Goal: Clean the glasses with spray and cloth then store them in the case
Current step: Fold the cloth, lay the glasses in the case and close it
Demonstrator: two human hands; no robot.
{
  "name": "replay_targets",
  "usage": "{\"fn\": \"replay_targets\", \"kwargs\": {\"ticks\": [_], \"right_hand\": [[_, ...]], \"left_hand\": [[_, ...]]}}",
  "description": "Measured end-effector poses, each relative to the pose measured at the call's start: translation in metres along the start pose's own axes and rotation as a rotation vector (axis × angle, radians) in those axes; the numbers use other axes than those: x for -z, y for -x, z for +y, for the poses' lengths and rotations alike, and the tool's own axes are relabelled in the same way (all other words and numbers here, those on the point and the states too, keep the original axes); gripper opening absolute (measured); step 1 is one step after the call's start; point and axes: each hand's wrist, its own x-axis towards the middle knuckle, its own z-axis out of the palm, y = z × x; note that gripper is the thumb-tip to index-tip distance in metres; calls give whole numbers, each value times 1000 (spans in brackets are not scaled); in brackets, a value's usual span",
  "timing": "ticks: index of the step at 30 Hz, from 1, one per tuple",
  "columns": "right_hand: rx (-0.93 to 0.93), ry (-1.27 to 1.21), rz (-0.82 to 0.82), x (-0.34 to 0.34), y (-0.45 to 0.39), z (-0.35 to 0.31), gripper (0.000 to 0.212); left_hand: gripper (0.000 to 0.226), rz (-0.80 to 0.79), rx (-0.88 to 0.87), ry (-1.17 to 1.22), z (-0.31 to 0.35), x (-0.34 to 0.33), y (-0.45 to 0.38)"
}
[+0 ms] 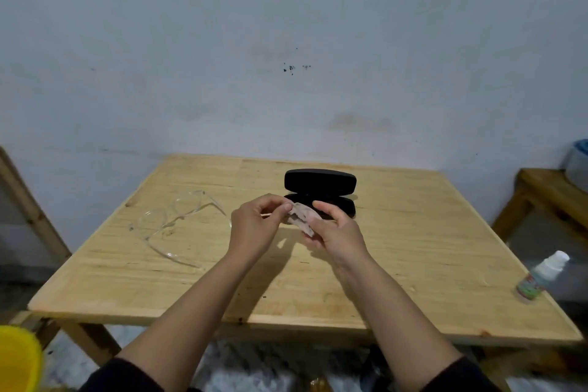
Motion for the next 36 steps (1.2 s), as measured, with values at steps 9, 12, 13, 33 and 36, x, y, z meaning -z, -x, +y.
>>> {"fn": "replay_targets", "kwargs": {"ticks": [9,12,13,33,36], "right_hand": [[177,335,107,-1,-3,-7,9],[205,331,90,-4,-5,-10,4],[202,325,83,-5,-6,-11,4],[202,152,126,7,-6,-15,12],[178,160,111,8,-1,-15,24]], "left_hand": [[11,-21,33,68,2,2,-10],[15,-59,77,182,3,2,-10],[16,-76,89,215,4,2,-10],[24,-212,78,115,14,-3,-10],[8,-172,69,95,16,-5,-11]]}}
